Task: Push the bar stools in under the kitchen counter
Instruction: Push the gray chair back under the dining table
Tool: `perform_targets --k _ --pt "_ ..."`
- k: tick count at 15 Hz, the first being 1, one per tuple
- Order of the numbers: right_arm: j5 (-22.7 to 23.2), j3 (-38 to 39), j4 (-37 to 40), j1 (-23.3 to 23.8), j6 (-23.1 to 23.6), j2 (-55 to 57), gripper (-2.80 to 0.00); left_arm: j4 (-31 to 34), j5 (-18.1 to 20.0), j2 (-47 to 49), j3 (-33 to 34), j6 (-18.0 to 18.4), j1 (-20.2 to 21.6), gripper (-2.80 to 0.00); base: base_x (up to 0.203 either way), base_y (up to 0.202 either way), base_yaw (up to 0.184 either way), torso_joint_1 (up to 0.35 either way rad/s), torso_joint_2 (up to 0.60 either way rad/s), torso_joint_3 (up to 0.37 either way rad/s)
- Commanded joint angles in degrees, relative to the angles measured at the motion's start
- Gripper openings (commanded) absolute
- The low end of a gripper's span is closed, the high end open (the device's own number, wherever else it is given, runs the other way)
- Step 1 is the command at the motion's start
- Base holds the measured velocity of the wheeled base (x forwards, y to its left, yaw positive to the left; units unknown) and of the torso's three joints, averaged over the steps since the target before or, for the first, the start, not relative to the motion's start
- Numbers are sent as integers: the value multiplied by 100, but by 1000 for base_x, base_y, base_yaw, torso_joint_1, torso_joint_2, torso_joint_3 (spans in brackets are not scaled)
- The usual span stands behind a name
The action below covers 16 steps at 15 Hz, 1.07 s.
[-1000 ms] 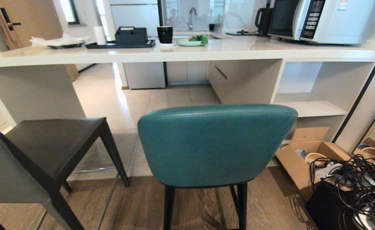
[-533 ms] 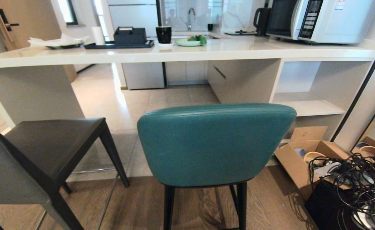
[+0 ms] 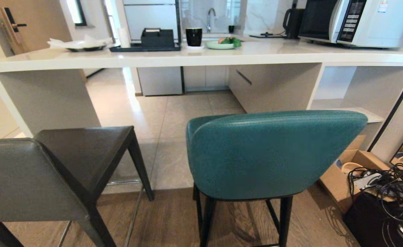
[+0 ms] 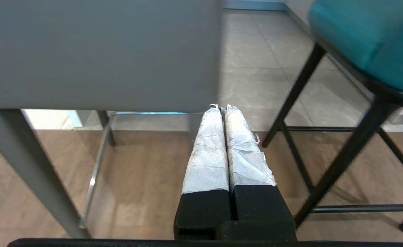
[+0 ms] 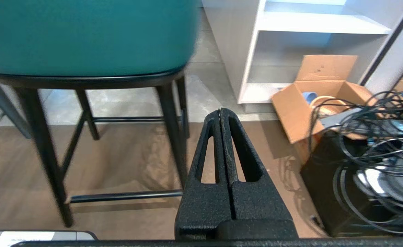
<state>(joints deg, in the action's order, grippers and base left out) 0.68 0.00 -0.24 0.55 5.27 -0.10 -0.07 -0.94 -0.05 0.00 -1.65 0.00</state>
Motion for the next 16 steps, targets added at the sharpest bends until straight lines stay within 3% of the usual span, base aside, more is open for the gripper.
perform_targets --k 1,16 --pt "2 9 -2 -2 9 1 -280 -1 -3 14 9 -2 0 -280 0 195 -3 5 -1 2" --pt "20 1 -2 -2 18 10 -280 -1 -3 14 9 -11 0 -280 0 198 0 1 2 2"
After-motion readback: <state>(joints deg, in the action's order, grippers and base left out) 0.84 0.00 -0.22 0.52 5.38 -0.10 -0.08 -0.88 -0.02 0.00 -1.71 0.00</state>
